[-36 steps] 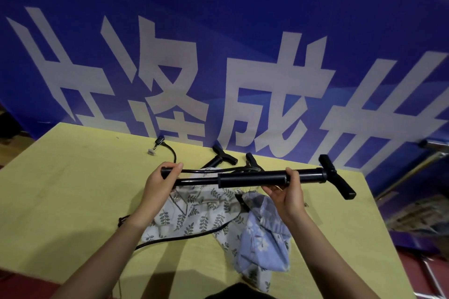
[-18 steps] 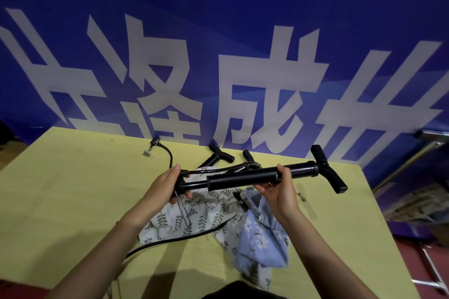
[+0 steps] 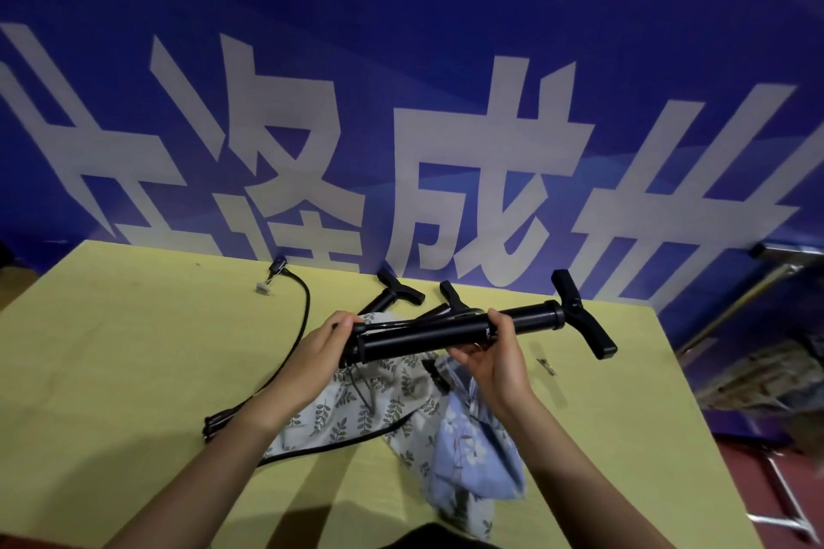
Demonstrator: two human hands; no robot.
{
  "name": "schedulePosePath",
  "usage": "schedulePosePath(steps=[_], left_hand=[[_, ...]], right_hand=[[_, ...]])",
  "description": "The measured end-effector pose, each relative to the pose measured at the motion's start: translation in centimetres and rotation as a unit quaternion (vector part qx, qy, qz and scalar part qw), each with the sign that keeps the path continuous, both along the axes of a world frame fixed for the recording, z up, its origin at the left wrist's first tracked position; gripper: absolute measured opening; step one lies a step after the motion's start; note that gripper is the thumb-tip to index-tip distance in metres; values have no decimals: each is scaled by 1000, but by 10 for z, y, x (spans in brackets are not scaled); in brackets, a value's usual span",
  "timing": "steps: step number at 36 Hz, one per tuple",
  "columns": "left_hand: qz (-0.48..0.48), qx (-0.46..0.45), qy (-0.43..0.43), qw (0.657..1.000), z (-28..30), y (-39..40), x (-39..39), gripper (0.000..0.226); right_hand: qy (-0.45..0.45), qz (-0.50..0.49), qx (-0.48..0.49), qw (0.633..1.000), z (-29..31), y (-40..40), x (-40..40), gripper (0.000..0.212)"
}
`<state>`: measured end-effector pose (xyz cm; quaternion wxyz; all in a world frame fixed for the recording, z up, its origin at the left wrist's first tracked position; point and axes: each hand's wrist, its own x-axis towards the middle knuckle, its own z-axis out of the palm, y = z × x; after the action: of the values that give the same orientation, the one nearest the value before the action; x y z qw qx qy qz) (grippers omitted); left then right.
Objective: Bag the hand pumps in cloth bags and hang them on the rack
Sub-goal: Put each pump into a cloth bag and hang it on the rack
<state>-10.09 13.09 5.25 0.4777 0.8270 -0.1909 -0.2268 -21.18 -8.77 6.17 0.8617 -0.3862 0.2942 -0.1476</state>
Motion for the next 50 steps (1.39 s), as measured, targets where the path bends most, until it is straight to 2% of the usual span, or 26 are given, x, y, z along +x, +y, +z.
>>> schedulePosePath(steps=[4, 8, 11, 14, 15, 18, 21, 24, 28, 33, 39, 46, 50], left_hand=[[0, -20, 49, 999, -2, 6, -1, 50], [-14, -15, 154, 988, 7, 6, 2, 58], [-114, 90, 173, 974, 15, 6, 6, 65], [-183, 176, 214, 943, 11, 2, 8, 104], [-197, 167, 238, 936, 10, -1, 6, 105], [-220, 62, 286, 931, 14, -16, -9, 68], [-185, -4, 288, 940, 17, -29, -27, 62], [-160, -21, 233, 959, 10, -31, -36, 46], [-135, -63, 223, 963, 4, -25, -42, 37], [-128, -66, 187, 972, 1, -11, -43, 43], [-140, -46, 158, 976, -3, -3, -46, 25], [-103, -34, 145, 983, -2, 1, -51, 29], [-13, -53, 158, 986, -3, -5, -51, 18]], right_hand=[[3, 10, -5, 1000, -4, 0, 0, 22], [-10, 31, -20, 999, -6, 1, -4, 21], [-14, 69, -47, 996, -4, 5, -6, 21], [-6, 122, -102, 987, -6, 11, -6, 17], [-5, 139, -120, 983, -8, 13, -5, 17], [-11, 169, -159, 973, -9, 20, -3, 35], [-13, 134, -160, 978, -8, 22, 1, 47], [-7, 68, -137, 988, -2, 12, 4, 66], [-22, -7, -122, 992, 6, -15, 5, 47], [-20, -46, -142, 989, 22, -44, -1, 55], [-12, 7, -209, 978, 33, -48, -2, 25], [-1, 80, -226, 971, 32, -45, -3, 20], [-3, 78, -235, 969, 23, -30, -5, 18]])
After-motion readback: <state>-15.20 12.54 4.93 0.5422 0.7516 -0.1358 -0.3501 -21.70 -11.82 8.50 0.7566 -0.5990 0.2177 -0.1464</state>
